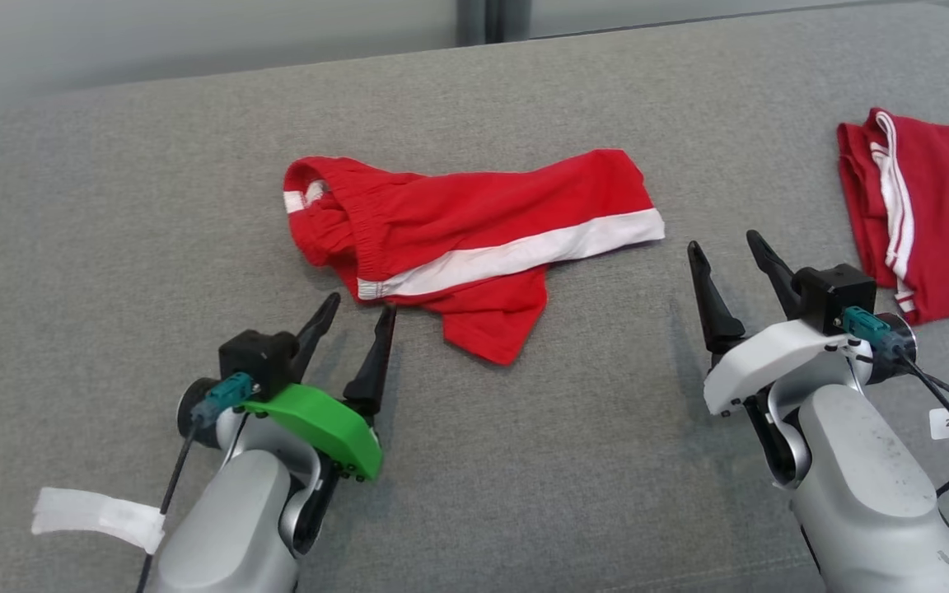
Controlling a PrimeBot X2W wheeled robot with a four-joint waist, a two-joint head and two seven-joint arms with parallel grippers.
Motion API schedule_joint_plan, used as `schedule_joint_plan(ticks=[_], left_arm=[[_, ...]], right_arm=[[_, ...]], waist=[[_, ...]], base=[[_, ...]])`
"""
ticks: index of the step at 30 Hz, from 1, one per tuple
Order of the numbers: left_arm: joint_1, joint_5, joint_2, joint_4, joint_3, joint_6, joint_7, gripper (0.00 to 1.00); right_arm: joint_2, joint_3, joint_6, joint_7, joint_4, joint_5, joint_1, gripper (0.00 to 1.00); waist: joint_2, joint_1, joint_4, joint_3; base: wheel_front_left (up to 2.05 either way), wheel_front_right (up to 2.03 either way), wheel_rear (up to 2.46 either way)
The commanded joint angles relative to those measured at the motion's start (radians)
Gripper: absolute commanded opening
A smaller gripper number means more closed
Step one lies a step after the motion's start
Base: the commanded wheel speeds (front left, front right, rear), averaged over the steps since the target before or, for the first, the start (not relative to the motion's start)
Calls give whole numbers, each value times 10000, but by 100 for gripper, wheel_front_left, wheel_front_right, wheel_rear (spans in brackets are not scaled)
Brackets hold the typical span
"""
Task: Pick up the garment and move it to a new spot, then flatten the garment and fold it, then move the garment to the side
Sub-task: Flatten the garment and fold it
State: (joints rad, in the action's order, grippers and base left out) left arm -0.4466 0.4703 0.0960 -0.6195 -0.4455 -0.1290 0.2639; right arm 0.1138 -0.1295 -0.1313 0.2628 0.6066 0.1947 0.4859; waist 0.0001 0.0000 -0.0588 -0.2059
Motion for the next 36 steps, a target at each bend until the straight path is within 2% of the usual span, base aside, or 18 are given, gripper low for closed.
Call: schedule_joint_plan(ticks=[1,10,18,19,20,21,26,31,36], left_arm=[[-260,444,401,-59,-199,-18,0,100],[-937,1650,1428,-371,-1036,-19,0,100],[-1129,2142,1605,-418,-1215,-22,0,100],[-1115,2193,1607,-326,-1268,-22,0,87],[-1115,2238,1634,-213,-1284,-22,0,35],[-1128,2246,1664,-102,-1239,-22,0,0],[-978,2082,1577,468,-1020,-22,0,0],[-620,2173,1381,956,-238,-23,0,0],[-256,2105,1442,783,277,-23,0,0]], right_arm=[[-24,-53,15,21,-143,116,-143,100],[-54,-219,15,22,-577,166,-223,100],[-139,-202,15,22,-699,178,-216,100],[-149,-197,15,22,-712,165,-224,100],[-156,-182,15,22,-718,160,-235,100],[-156,-166,15,22,-726,163,-238,100],[-152,-13,15,22,-658,132,-315,100],[-202,155,15,23,-596,148,-365,100],[-262,206,15,23,-508,224,-552,100]], waist=[[-1,0,-824,-349],[-1,0,-1221,-602],[-1,0,-1336,-755],[-1,0,-1342,-770],[-1,0,-1343,-786],[-1,0,-1337,-803],[-1,0,-1214,-792],[-1,0,-905,-606],[-1,0,-458,-386]], base=[[0,0,0],[0,0,0],[0,0,0],[0,0,0],[0,0,0],[0,0,0],[0,0,0],[0,0,0],[0,0,0]])
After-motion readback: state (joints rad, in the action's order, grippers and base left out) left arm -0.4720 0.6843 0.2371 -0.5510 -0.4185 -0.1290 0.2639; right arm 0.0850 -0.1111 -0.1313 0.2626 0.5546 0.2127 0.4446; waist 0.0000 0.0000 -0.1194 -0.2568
